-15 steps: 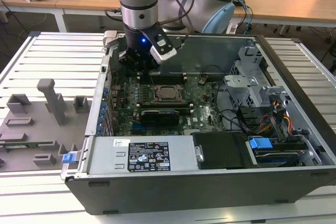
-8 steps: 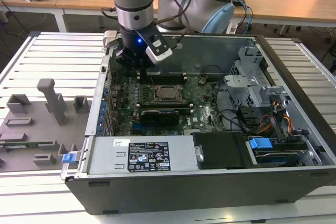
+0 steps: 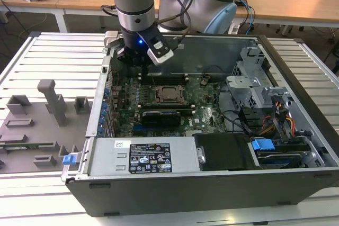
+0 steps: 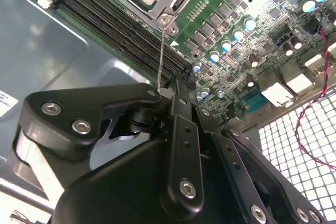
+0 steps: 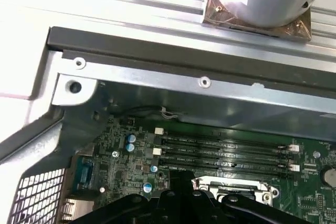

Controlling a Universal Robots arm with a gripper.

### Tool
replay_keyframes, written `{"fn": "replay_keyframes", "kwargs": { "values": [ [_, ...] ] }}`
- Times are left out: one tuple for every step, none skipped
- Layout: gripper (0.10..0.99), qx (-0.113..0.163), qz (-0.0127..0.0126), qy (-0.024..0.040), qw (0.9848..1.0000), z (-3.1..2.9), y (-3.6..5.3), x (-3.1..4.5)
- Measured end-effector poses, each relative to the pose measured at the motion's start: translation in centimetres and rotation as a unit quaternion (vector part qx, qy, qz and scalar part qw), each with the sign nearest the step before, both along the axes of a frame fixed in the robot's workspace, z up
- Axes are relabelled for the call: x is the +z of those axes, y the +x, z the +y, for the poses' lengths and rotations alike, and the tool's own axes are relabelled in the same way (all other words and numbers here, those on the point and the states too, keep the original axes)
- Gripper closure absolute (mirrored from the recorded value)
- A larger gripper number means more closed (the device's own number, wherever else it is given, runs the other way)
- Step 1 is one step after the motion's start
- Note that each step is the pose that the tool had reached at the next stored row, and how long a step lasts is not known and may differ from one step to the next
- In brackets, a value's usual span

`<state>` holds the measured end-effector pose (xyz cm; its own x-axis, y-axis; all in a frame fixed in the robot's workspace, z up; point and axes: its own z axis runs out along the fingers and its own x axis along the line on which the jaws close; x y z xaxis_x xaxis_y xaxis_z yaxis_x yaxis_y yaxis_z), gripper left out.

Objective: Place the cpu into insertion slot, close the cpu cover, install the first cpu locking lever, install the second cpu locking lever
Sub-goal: 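Install the first cpu locking lever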

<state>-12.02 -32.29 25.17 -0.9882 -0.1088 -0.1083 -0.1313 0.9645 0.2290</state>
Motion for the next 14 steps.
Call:
{"fn": "replay_keyframes", "kwargs": {
  "values": [
    [0.980,0.000,0.0000,0.0000,1.0000,0.00,0.14,0.00],
    [0.980,0.000,0.0001,0.0000,1.0000,0.00,0.28,0.00],
    [0.980,0.000,0.0000,0.0000,1.0000,0.00,0.50,0.00],
    [0.980,0.000,0.0001,0.0000,1.0000,0.00,0.74,0.00],
    [0.980,0.000,0.0001,0.0000,1.0000,-0.01,1.13,0.00],
    [0.980,0.000,0.0003,0.0000,1.0000,-0.01,1.41,0.00],
    [0.980,0.000,0.0004,0.0000,1.0000,-0.02,1.78,0.00],
    [0.980,0.000,0.0005,0.0000,1.0000,-0.03,2.08,0.00],
    [0.980,0.000,0.0005,0.0000,1.0000,-0.04,2.39,0.00],
    [0.980,0.000,0.0007,0.0000,1.0000,-0.05,2.74,0.00],
    [0.980,0.000,0.0010,0.0000,1.0000,-0.07,3.30,0.00],
    [0.980,0.000,0.0013,0.0000,1.0000,-0.09,3.67,0.00],
    [0.980,0.000,0.0016,0.0000,1.0000,-0.10,3.95,0.00],
    [0.980,0.000,0.0020,0.0000,1.0000,-0.13,4.38,0.00]
  ]
}}
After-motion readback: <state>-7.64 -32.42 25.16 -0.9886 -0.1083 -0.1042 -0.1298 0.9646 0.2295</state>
